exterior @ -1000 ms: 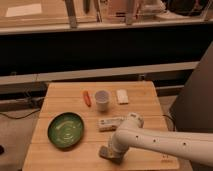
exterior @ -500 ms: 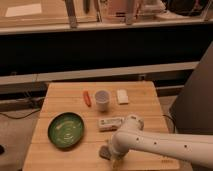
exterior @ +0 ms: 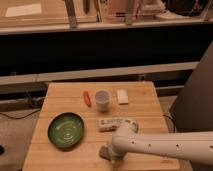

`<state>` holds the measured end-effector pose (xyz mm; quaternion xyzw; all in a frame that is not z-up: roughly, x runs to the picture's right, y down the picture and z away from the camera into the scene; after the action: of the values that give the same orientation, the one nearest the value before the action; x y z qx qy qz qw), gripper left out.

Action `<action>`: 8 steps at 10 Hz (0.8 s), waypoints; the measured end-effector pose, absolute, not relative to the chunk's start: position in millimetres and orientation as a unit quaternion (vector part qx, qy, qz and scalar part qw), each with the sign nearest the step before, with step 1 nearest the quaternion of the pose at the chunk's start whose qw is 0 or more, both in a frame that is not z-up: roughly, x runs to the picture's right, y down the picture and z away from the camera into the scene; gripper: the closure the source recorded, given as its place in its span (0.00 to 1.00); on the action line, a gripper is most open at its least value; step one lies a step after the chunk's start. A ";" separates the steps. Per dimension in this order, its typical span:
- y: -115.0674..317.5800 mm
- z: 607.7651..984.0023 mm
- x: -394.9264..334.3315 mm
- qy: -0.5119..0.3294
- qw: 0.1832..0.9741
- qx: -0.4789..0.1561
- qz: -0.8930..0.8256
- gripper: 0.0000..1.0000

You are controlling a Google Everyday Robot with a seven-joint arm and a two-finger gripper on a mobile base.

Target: Place the eraser in the ceramic cup

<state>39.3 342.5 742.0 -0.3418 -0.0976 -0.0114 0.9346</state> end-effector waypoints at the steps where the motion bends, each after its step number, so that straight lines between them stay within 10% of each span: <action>1: 341.4 742.4 41.6 -0.093 0.936 -0.339 -0.011 0.53; 6: 337.6 740.5 48.2 -0.090 0.939 -0.330 -0.008 0.99; 8: 334.1 738.6 51.6 -0.094 0.941 -0.324 -0.006 1.00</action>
<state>51.6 334.1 738.6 -0.3244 -0.0938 -0.0062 0.9412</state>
